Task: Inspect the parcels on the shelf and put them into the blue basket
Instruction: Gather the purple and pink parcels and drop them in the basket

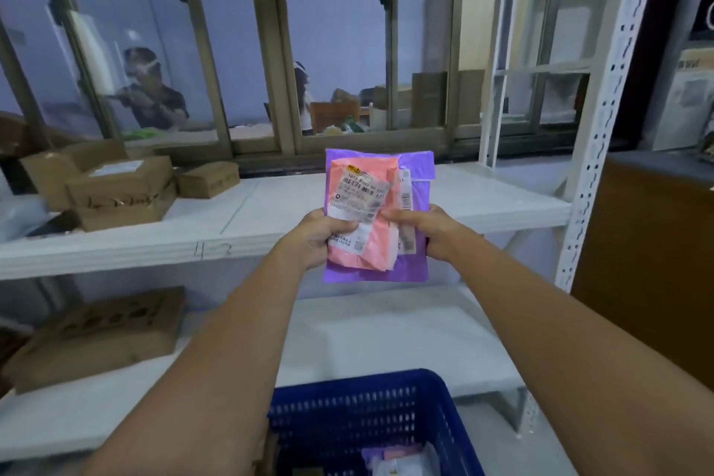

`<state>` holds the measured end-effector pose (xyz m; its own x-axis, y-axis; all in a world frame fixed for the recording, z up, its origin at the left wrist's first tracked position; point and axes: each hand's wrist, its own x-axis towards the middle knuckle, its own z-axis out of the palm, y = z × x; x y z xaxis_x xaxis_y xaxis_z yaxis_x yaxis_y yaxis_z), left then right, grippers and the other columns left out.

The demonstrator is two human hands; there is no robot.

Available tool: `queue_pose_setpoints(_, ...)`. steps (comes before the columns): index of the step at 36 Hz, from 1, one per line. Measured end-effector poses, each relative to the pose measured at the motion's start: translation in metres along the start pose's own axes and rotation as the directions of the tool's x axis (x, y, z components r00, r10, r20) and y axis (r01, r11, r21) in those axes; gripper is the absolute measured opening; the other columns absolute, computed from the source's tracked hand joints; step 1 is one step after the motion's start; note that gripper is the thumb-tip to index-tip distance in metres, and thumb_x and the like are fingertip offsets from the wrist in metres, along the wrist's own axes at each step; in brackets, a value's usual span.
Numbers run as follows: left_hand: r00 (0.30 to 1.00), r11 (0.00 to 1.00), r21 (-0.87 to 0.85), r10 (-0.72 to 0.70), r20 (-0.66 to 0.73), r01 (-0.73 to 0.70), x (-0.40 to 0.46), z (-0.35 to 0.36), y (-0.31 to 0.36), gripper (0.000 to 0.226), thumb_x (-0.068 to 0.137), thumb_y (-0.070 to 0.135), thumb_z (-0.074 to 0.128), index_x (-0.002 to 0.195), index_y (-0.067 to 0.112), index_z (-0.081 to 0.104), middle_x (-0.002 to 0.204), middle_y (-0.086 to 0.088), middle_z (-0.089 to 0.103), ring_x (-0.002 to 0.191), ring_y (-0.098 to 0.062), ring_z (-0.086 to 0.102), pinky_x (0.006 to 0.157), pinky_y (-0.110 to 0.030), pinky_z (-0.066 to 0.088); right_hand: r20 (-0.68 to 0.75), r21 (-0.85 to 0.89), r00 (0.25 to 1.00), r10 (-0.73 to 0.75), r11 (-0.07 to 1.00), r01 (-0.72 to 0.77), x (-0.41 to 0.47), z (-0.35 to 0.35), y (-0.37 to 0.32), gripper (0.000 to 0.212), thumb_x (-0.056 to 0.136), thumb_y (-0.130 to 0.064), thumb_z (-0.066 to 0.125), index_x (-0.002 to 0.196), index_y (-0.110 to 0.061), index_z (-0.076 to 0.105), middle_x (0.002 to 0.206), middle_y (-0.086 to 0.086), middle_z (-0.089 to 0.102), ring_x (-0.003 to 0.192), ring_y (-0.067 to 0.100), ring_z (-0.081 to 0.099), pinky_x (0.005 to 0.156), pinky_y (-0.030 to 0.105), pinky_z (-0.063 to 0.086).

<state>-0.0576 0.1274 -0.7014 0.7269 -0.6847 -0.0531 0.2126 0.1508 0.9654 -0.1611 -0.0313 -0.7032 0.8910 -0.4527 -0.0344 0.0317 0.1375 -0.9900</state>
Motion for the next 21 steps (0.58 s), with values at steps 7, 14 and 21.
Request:
queue_pose_setpoints(7,0.999,0.998,-0.042,-0.041,-0.019,0.041,-0.039,-0.007,-0.072,0.035,0.081,-0.019,0.055,0.113,-0.005,0.061,0.109,-0.015,0.066,0.092,-0.03,0.065,0.079,-0.045,0.053,0.016,-0.01,0.998,0.066,0.998,-0.066,-0.046,-0.008,0.058,0.024,0.072,-0.004,0.081,0.094,-0.007,0.072,0.091,0.013,0.076,0.081,0.027,0.073,0.078,0.046,0.059)
queue_pose_setpoints(14,0.984,0.991,-0.03,-0.135,-0.12,0.133,-0.065,-0.022,-0.132,0.036,0.08,-0.016,0.061,0.113,-0.001,0.061,0.111,-0.02,0.067,0.097,-0.034,0.065,0.086,-0.049,0.052,-0.018,-0.032,0.989,0.149,0.988,-0.149,-0.073,-0.008,0.118,0.025,0.072,-0.006,0.082,0.094,-0.006,0.069,0.094,0.014,0.075,0.082,0.027,0.073,0.078,0.044,0.059)
queue_pose_setpoints(21,0.953,0.972,-0.042,-0.237,-0.19,0.233,-0.074,-0.034,-0.196,0.033,0.08,-0.013,0.063,0.109,0.003,0.062,0.114,-0.019,0.067,0.103,-0.035,0.064,0.085,-0.049,0.053,-0.073,-0.08,0.983,0.168,0.982,-0.174,-0.075,-0.018,0.184,0.04,0.073,-0.007,0.082,0.108,-0.005,0.065,0.098,0.01,0.075,0.087,0.026,0.073,0.074,0.04,0.059)
